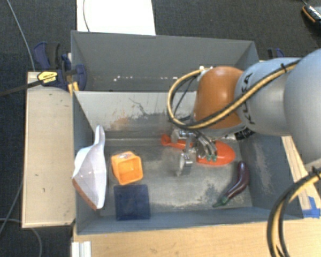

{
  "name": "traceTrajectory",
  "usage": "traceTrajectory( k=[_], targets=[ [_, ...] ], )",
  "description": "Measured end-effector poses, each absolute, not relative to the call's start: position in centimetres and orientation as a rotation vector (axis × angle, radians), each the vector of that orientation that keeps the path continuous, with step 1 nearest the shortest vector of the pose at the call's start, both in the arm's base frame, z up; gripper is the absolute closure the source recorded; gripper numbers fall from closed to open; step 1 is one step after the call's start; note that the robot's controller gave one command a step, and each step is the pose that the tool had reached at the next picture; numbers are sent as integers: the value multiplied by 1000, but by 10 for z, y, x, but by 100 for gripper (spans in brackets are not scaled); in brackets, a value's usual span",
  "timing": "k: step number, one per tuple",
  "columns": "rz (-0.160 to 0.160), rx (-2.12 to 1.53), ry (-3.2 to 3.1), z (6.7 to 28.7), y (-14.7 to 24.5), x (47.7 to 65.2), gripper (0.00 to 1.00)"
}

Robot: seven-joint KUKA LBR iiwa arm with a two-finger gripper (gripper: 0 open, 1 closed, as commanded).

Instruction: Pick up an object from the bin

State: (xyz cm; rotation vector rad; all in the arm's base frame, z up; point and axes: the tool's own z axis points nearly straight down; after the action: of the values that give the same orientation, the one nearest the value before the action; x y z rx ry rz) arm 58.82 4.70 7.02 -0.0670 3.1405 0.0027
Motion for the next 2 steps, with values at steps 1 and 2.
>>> traceTrajectory(
  k=[1,2],
  targets=[
    [4,-16,3141,70,47,588,0],
    [3,-19,3142,71,25,584,0]
  ],
)
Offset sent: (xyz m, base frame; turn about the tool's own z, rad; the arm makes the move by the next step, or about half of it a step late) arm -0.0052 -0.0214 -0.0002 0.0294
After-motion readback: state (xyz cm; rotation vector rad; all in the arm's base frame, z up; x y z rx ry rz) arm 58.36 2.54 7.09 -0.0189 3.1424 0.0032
